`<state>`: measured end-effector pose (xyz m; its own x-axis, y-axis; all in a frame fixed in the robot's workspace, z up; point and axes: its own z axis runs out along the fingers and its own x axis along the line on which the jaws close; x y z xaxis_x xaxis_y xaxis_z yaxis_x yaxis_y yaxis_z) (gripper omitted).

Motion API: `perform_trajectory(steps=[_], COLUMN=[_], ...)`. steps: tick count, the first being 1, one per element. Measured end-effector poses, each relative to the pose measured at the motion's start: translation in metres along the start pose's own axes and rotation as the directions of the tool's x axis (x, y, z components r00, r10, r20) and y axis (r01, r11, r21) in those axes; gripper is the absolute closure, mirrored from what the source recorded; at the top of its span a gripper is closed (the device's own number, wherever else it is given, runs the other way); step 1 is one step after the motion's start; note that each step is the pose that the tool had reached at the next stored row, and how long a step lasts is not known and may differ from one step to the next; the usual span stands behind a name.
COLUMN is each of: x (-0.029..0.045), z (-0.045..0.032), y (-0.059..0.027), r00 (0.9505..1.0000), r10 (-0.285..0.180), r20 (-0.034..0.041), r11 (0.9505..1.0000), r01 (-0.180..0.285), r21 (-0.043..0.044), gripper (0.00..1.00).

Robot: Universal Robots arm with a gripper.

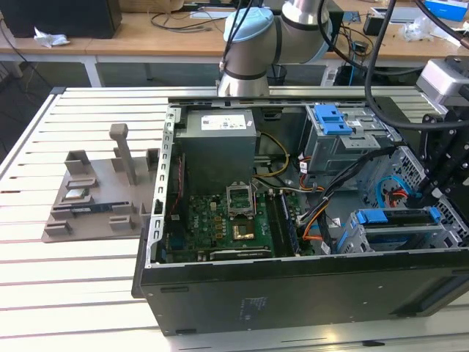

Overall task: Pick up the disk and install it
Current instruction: 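Insert the first disk wire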

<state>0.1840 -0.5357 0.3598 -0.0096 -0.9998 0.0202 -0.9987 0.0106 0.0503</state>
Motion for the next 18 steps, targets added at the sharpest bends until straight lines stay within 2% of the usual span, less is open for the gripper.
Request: perform_trajectory(steps=[12, 18], x=[0.0082, -0.0014], z=[0.0033, 0.0077], y=[-0.0001, -0.0036], r00=[1.0000, 1.0000], r10=[0.000, 0.000], r20=[0.0009, 0.0017], r11=[1.0000, 1.0000], r01=[0.000, 0.000], r21=[0.0000, -0.0001], gripper=[0.84, 0.84])
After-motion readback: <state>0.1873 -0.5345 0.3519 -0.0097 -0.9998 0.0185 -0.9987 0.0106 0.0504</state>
